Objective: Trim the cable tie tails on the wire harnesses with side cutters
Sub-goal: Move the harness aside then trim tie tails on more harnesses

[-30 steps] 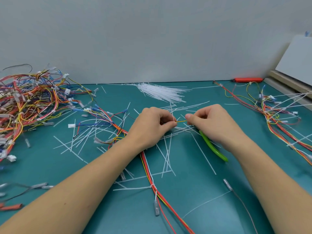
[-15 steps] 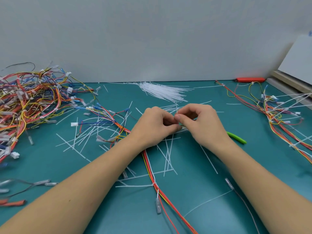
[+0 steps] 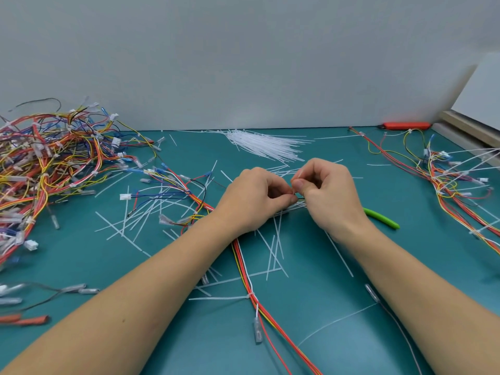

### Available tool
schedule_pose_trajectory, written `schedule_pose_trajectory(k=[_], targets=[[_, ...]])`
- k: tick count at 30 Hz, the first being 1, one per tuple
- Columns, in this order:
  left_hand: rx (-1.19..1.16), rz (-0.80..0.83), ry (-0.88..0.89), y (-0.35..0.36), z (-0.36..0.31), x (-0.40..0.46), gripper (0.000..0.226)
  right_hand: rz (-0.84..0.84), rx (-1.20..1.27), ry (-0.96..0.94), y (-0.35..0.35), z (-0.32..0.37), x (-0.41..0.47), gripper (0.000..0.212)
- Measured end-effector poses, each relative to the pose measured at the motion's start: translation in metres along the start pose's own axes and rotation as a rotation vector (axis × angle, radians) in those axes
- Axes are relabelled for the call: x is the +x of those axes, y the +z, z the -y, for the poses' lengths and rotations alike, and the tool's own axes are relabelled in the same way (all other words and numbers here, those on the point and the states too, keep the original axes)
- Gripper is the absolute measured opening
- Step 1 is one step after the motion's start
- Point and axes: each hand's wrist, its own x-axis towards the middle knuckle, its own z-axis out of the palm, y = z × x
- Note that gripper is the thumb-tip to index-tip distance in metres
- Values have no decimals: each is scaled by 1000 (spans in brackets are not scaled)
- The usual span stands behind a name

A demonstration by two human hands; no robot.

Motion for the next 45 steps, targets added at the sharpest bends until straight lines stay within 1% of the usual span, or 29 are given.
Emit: schedule_pose_trajectory(k=[4,7,10,13,15,17,19,21,23,24,26,28,29,30,32,34,35,38,39,41,45], targets=[[59,-1,-6,-2,-4,1,10,-2,62,27,2,-3,0,30],[130,-63,-7,-4,-10,2,10,-9,102,83,1,-4,1,23],[135,-76,-9,-7,-13,4,9,12,-8,33,-5,-5,4,13],[128,-42,-41,-19,-13,4,19,44,-47,-6,-12,-6,4,12],[125,-81,-43,-39,-16,7,22,65,-50,16,-16,-8,5,8],[86,-170,-45,-70,-22,10,19,77,-14,89,-20,-10,6,7],[-20,-297,-74,-106,-27,9,12,77,124,213,-23,-8,8,17],[-144,-429,-95,-135,-27,-1,7,67,344,338,-26,-5,10,26],[-185,-468,-122,-147,-18,-15,8,57,481,398,-29,-2,13,33],[-144,-448,-152,-144,-10,-24,9,57,522,412,-31,0,15,37],[12,-376,-236,-127,10,-46,8,92,620,436,-35,6,17,49],[128,-369,-303,-108,30,-67,8,161,751,470,-40,11,17,62],[162,-413,-295,-103,35,-75,8,197,812,489,-42,13,16,64],[209,-463,-239,-100,37,-81,8,228,864,507,-43,13,16,64],[277,-535,-57,-98,34,-84,7,284,917,539,-43,14,15,63],[194,-516,34,-92,23,-86,7,318,928,568,-37,16,11,63],[141,-471,53,-86,17,-87,8,326,924,578,-33,17,8,62],[45,-258,54,-64,7,-91,10,386,878,612,-16,19,-1,60],[7,-214,30,-58,5,-92,9,420,864,615,-11,20,-5,59],[-107,-182,-47,-54,3,-90,9,472,859,614,-3,23,-12,55],[-303,-125,-192,-52,-4,-87,21,491,907,597,9,33,-23,48]])
